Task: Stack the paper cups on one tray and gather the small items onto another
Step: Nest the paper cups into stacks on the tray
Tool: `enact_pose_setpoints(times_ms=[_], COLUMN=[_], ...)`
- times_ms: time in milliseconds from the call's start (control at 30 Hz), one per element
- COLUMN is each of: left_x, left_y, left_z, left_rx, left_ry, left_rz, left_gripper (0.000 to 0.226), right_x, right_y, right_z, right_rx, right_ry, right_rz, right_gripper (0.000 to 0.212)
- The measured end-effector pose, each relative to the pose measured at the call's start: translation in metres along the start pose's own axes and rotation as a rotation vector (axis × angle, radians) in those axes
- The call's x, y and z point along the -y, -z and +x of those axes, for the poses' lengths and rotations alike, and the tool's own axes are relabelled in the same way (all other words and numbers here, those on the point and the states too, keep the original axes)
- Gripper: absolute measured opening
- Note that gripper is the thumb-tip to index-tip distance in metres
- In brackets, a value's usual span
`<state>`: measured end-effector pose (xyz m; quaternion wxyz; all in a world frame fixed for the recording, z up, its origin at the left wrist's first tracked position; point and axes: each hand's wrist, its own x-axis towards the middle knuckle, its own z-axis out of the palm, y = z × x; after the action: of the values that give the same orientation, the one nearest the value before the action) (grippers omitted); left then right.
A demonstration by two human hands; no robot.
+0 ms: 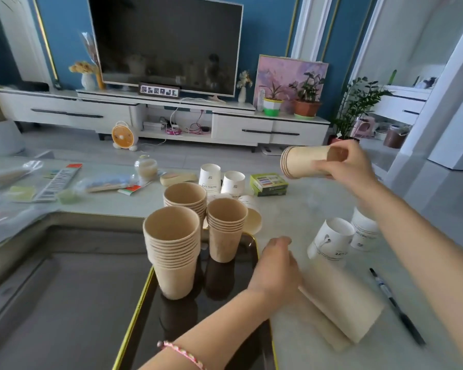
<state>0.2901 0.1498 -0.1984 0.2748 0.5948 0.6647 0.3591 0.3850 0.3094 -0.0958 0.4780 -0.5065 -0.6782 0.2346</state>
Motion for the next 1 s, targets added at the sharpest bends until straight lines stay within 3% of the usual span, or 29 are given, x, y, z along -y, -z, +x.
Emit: enact_pose_setpoints(times_ms=[33,100,167,300,467,600,667,733,800,867,1000], left_x=[-0.012,-0.024,-0.032,-0.012,0.043,0.101,0.127,0.149,0.163,0.167,0.176], left_y=[0.006,0.033,0.067,0.146,0.209,0.248,0.258,0.264,0.269,0.274,0.281], left_z=[-0.01,-0.04,-0.074,-0.124,-0.168,-0.206,-0.223,-0.24,-0.247,-0.251,-0.255], left_rx=[-0.042,-0.076,-0.073,-0.199,-0.367,-0.579,-0.668,-0.679,-0.671,-0.679,-0.632], left_ry=[0.006,-0.011,-0.08,-0.2,-0.047,0.068,0.086,0.074,0.04,0.012,0.029], left_rz=[-0.109,-0.351,-0.57,-0.827,-1.014,-0.861,-0.724,-0.638,-0.604,-0.567,-0.394], left_gripper=[0.043,0.056,0.074,0.076,0.06,0.063,0.047,0.044,0.051,0.052,0.052], right_x=[0.012,0.047,0.08,0.132,0.178,0.207,0.221,0.235,0.248,0.254,0.244], right_y=[0.016,0.03,0.036,0.001,-0.071,-0.135,-0.156,-0.176,-0.191,-0.204,-0.213], right_z=[-0.013,-0.051,-0.092,-0.17,-0.245,-0.284,-0.293,-0.305,-0.317,-0.328,-0.334], right_rx=[0.004,0.175,0.368,0.671,0.866,1.053,1.077,1.091,1.105,1.043,0.885], right_ry=[-0.03,-0.04,0.021,0.073,0.04,0.064,0.075,0.124,0.291,0.448,0.482], right_rz=[0.168,0.406,0.38,0.3,0.266,0.173,0.22,0.27,0.177,0.075,0.006], right_gripper=[0.054,0.067,0.082,0.076,0.061,0.059,0.055,0.058,0.052,0.036,0.023])
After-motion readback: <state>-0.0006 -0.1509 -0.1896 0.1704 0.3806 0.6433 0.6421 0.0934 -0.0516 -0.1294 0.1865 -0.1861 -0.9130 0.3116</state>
